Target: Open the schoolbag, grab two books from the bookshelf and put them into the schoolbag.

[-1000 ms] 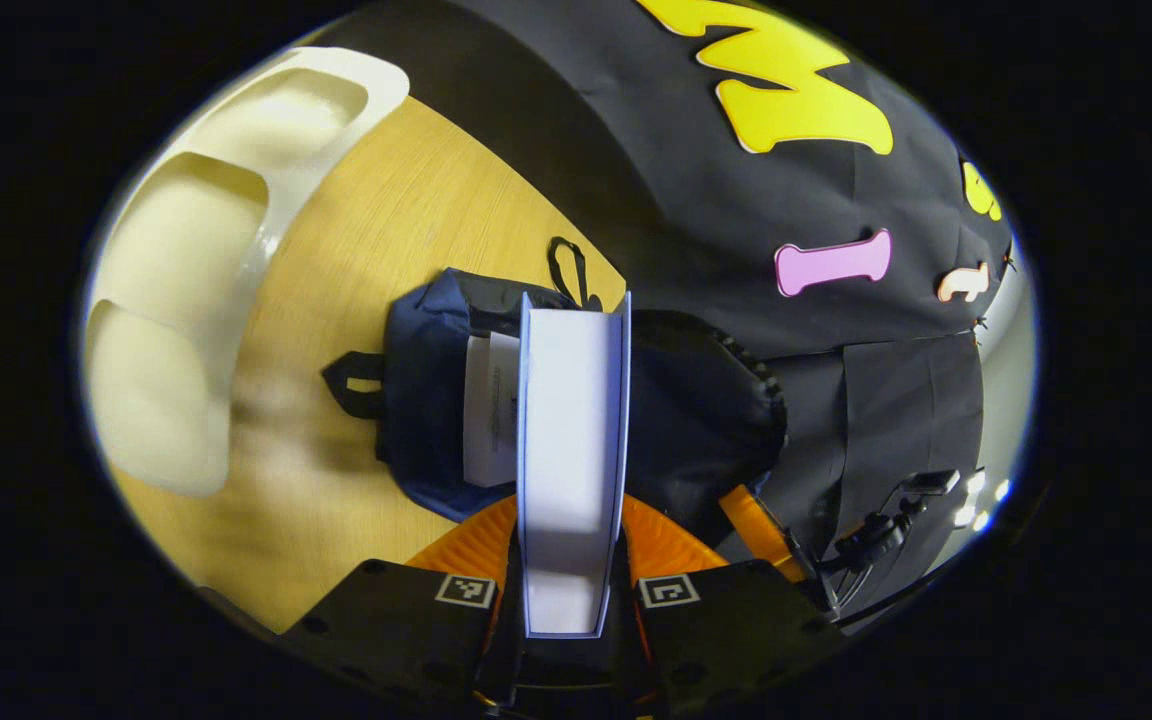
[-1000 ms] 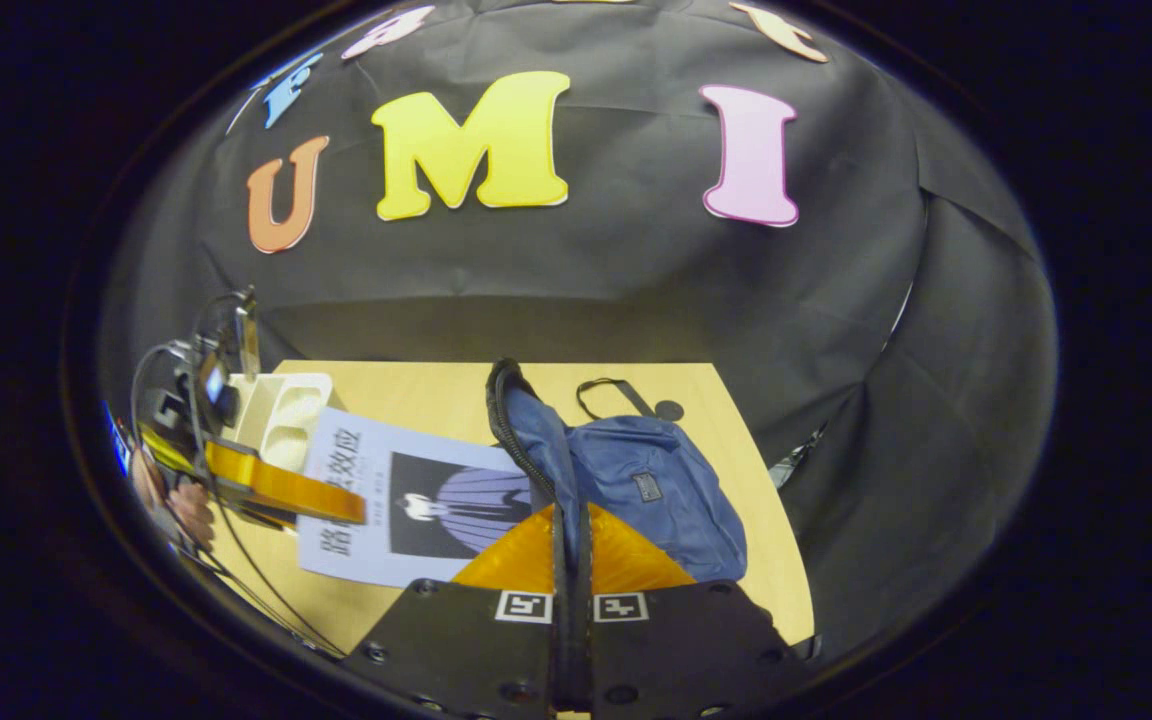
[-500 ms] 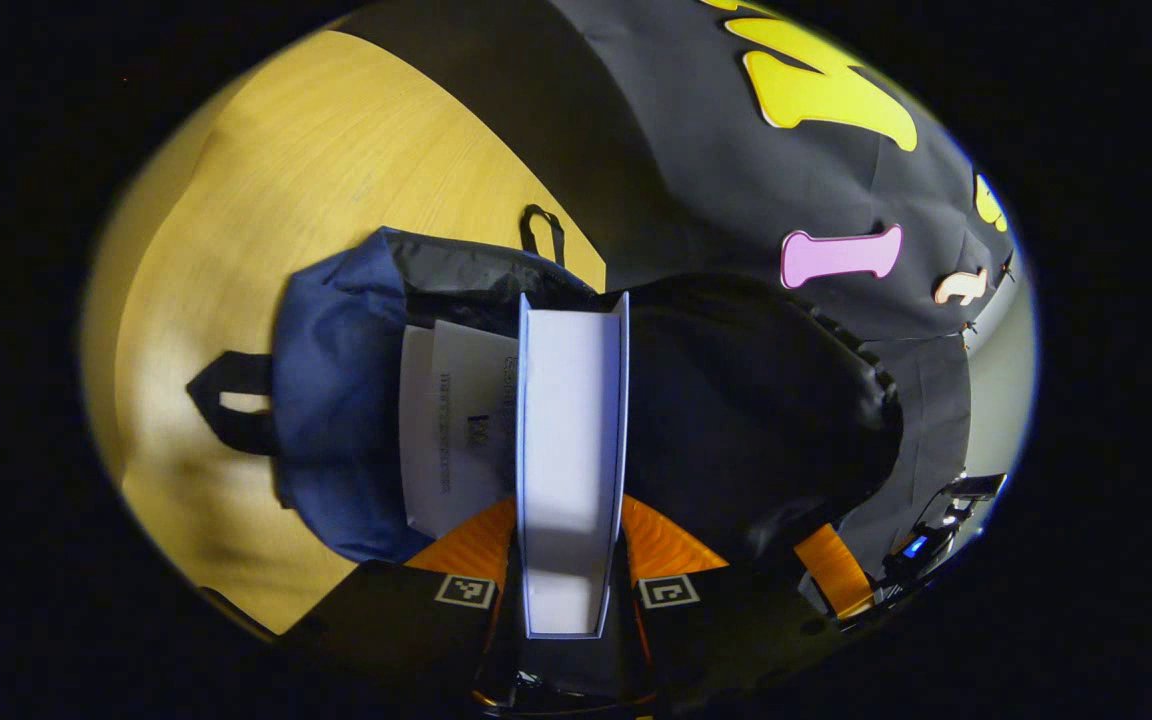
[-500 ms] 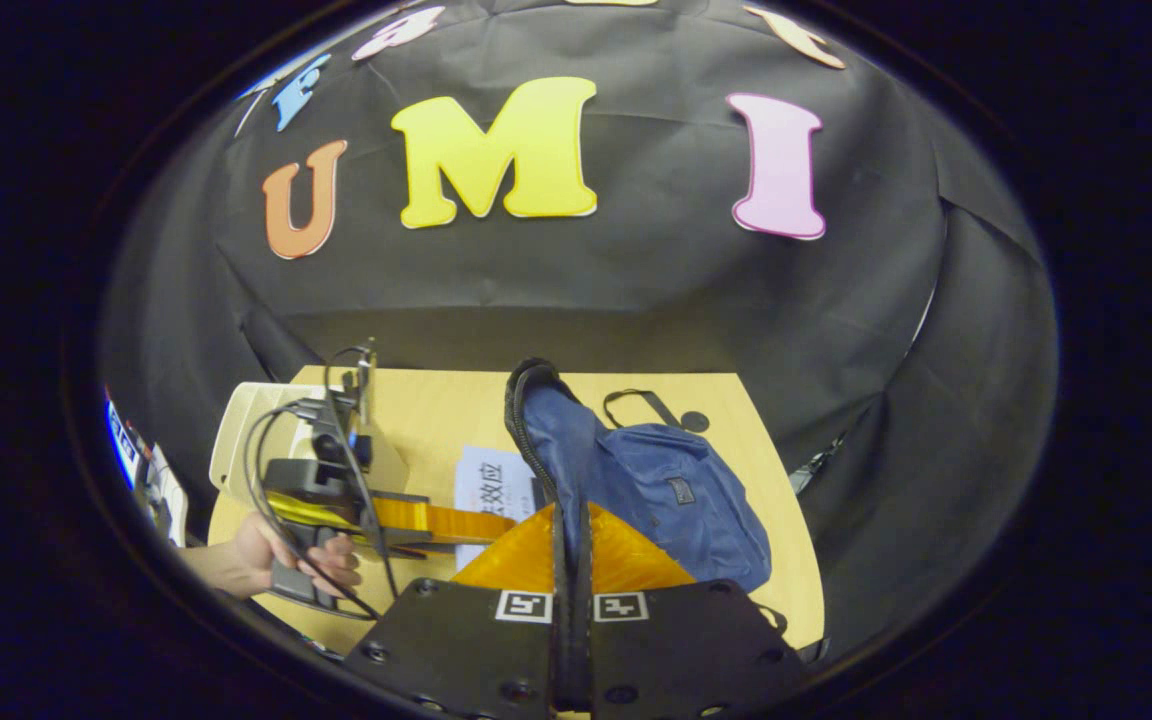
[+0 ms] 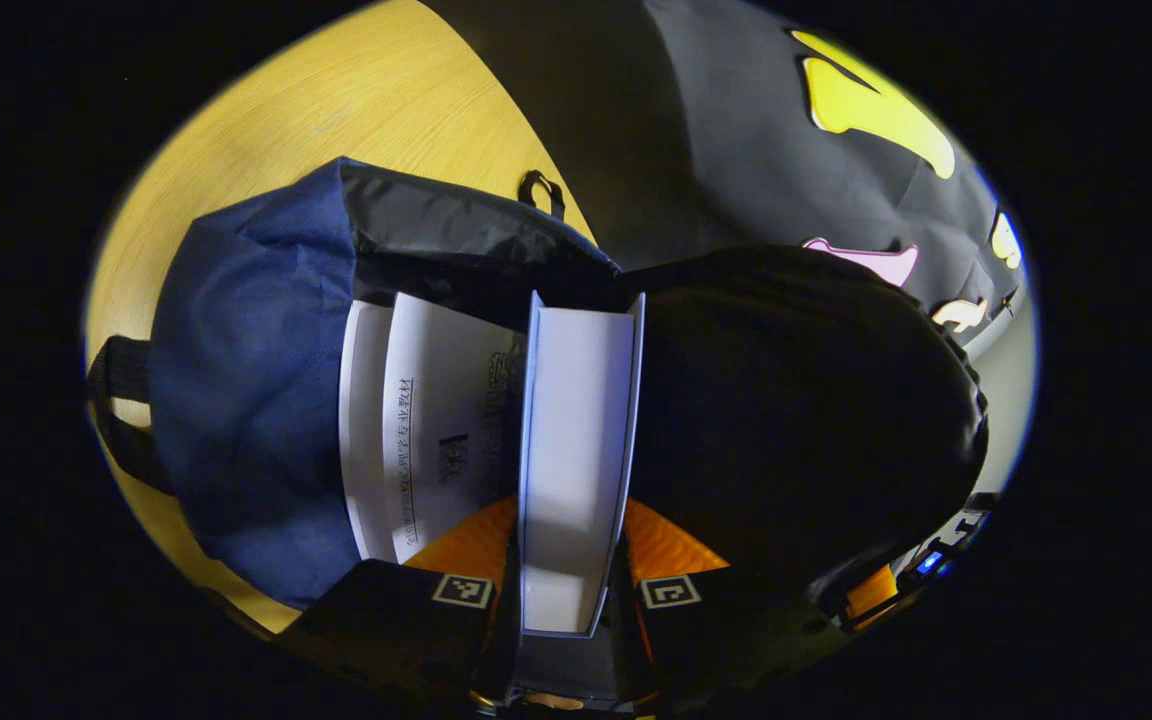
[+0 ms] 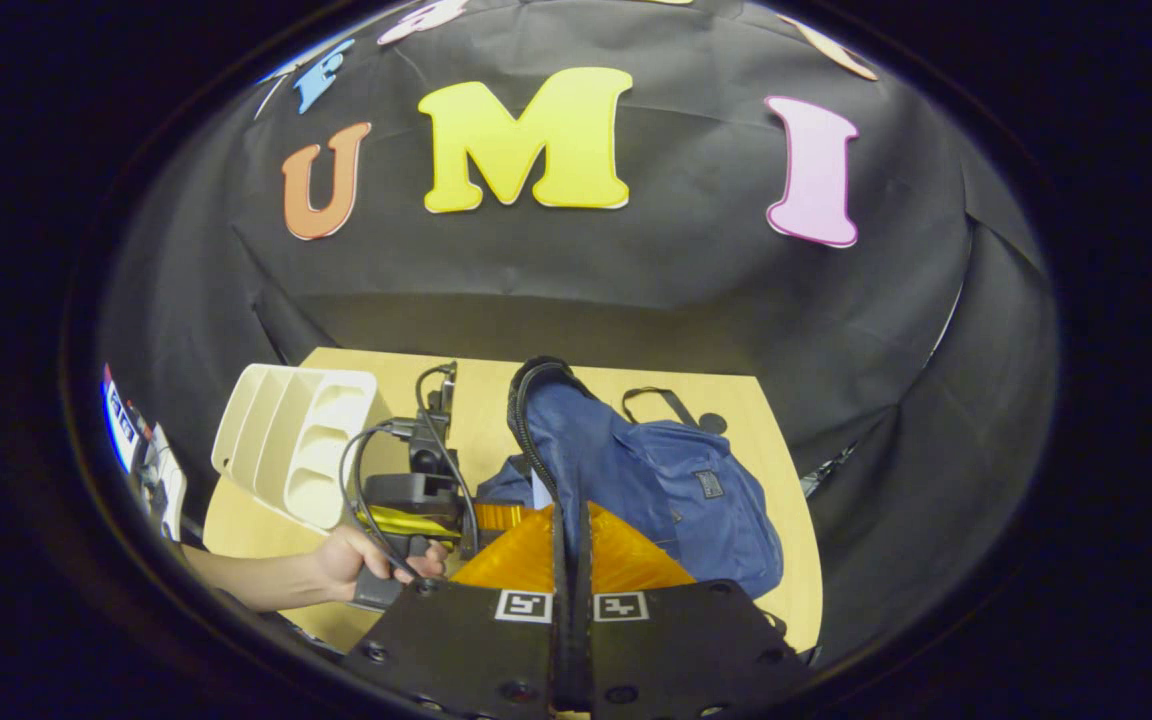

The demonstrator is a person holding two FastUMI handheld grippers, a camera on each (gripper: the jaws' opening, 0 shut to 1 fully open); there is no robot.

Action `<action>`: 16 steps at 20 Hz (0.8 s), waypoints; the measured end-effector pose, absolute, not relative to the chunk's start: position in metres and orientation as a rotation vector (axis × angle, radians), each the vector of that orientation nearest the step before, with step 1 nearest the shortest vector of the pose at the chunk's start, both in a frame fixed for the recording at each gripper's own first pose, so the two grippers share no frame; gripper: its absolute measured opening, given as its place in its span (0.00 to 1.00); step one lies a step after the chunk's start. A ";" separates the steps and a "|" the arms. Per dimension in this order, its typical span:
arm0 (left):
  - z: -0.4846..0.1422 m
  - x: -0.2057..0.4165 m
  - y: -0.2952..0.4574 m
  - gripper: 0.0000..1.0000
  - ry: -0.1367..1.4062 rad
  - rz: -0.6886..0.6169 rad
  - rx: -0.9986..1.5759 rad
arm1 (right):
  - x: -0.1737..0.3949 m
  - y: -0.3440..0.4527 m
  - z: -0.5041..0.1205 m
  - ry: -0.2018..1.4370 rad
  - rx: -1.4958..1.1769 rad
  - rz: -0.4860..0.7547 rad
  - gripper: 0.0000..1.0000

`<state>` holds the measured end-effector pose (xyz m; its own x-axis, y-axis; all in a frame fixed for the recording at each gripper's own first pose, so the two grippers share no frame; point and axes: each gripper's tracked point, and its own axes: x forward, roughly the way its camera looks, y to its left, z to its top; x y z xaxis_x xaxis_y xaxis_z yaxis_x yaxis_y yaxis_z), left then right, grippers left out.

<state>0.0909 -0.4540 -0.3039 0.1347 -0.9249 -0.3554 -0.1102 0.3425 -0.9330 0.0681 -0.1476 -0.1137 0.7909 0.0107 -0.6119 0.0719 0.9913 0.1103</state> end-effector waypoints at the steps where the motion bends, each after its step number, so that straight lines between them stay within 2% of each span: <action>1: -0.314 0.092 -0.450 0.42 1.321 -0.754 -1.008 | 0.068 -0.148 -0.115 0.662 0.131 -0.033 0.00; 2: -0.321 0.092 -0.448 0.60 1.331 -0.731 -0.945 | 0.068 -0.148 -0.116 0.666 0.137 -0.034 0.00; 3: -0.324 0.092 -0.446 0.64 1.339 -0.722 -0.899 | 0.069 -0.148 -0.117 0.668 0.143 -0.034 0.00; 5: -0.327 0.091 -0.441 0.64 1.363 -0.671 -0.762 | 0.070 -0.149 -0.118 0.670 0.142 -0.036 0.01; 7: -0.325 0.086 -0.432 0.70 1.378 -0.623 -0.625 | 0.070 -0.148 -0.120 0.671 0.141 -0.037 0.00; 8: -0.326 0.083 -0.425 0.85 1.370 -0.594 -0.554 | 0.069 -0.147 -0.121 0.672 0.137 -0.036 0.00; 9: -0.321 0.084 -0.416 0.72 1.351 -0.564 -0.484 | 0.069 -0.147 -0.122 0.673 0.131 -0.034 0.01; 11: -0.305 0.098 -0.391 0.72 1.255 -0.515 -0.363 | 0.068 -0.143 -0.125 0.674 0.130 -0.028 0.01; 16: -0.225 0.150 -0.296 0.72 0.801 -0.366 0.020 | 0.065 -0.131 -0.136 0.673 0.189 -0.032 0.00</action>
<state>0.1495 -0.2959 -0.2247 0.6367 -0.3126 -0.7049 0.3276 0.9372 -0.1197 0.0652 -0.1305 -0.1361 0.7821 0.0314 -0.6223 0.0908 0.9823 0.1637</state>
